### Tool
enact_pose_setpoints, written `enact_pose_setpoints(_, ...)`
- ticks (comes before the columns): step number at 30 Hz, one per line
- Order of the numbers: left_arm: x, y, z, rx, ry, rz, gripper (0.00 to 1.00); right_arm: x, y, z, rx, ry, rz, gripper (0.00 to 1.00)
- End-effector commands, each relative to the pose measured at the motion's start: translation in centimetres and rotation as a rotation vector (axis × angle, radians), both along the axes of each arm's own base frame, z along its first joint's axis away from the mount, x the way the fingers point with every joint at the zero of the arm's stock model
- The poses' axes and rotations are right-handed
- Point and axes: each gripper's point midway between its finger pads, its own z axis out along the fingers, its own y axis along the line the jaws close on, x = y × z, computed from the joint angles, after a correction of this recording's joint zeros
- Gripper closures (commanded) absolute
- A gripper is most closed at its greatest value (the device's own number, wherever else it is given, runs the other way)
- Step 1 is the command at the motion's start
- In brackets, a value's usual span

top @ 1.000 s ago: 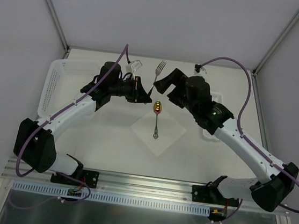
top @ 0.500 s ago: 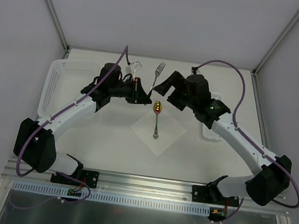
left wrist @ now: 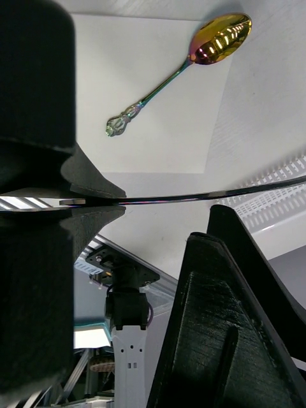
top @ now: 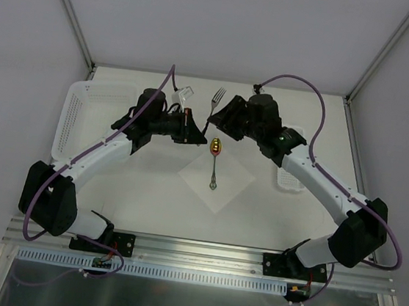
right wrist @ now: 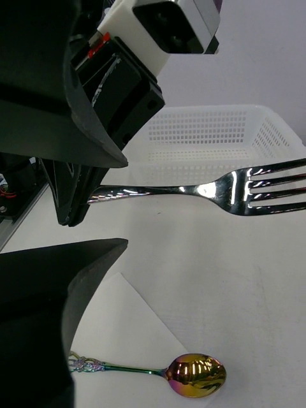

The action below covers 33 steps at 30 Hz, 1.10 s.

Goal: Place the utensils on the paper napkin and roll it up

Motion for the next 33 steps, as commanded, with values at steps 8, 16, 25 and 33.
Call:
enact_pose_setpoints(8, -0.8, -0.3, 2.1, -0.048, -0.063, -0.027, 1.0, 2.2, 1.1, 2.9, 0.088, -0.048, 0.007, 0.57)
enact_pose_setpoints(16, -1.1, -0.7, 1.9, -0.051, -0.059, -0.043, 1.0, 2.9, 1.6, 2.2, 0.095, -0.018, 0.019, 0.69)
enact_pose_setpoints(25, -1.0, -0.8, 1.7, -0.051, -0.052, -0.047, 1.0, 3.2, 2.0, 1.4, 0.106, 0.006, 0.034, 0.81)
enact_pose_setpoints(33, -0.6, -0.2, 1.5, -0.028, -0.055, -0.037, 0.74, 2.9, 0.3, 0.8, 0.064, 0.016, 0.029, 1.0)
